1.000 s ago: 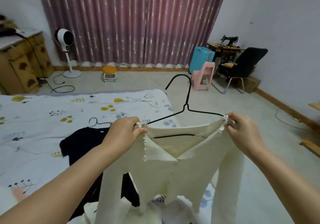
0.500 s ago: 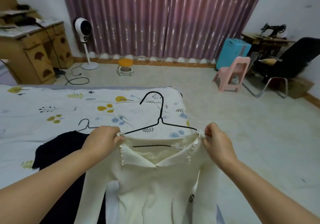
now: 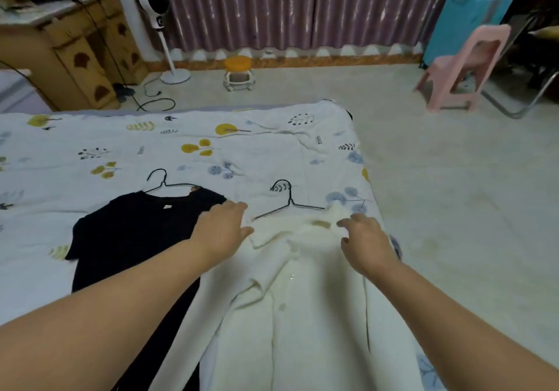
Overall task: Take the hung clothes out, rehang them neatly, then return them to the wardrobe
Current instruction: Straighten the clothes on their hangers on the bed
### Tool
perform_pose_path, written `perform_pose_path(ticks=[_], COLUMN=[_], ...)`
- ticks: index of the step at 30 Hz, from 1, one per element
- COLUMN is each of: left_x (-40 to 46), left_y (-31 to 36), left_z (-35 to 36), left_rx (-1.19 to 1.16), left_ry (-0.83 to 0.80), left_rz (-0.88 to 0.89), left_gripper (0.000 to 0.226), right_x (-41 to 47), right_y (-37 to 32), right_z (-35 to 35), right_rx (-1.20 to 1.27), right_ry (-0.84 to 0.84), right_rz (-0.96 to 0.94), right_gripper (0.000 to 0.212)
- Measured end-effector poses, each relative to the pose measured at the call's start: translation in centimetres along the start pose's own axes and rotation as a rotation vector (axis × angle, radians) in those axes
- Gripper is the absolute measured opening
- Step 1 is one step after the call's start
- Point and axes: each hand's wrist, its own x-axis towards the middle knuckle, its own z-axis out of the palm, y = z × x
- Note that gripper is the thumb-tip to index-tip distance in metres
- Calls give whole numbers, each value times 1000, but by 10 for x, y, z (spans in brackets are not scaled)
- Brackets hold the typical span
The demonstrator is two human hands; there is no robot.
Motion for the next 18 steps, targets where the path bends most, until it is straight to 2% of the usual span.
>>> perform_pose_path(ticks=[4, 7, 12, 18], left_x=[-49, -88, -159, -268], left_y=[-13, -28, -53, -88], left_z=[15, 11, -18, -65], left_rx=[13, -17, -132, -260], left_ry=[-197, -244, -208, -77], left_rz=[22, -7, -48, -69], left_gripper=[50, 45, 41, 36], right_x=[-45, -77, -129, -214], right_y=[-14, -33, -86, -169], right_z=[24, 22, -5, -51], right_rx=[-43, -58, -36, -24], right_ry=[-157, -197, -175, -95], right_rz=[-39, -69, -112, -187], right_gripper=[45, 44, 42, 38])
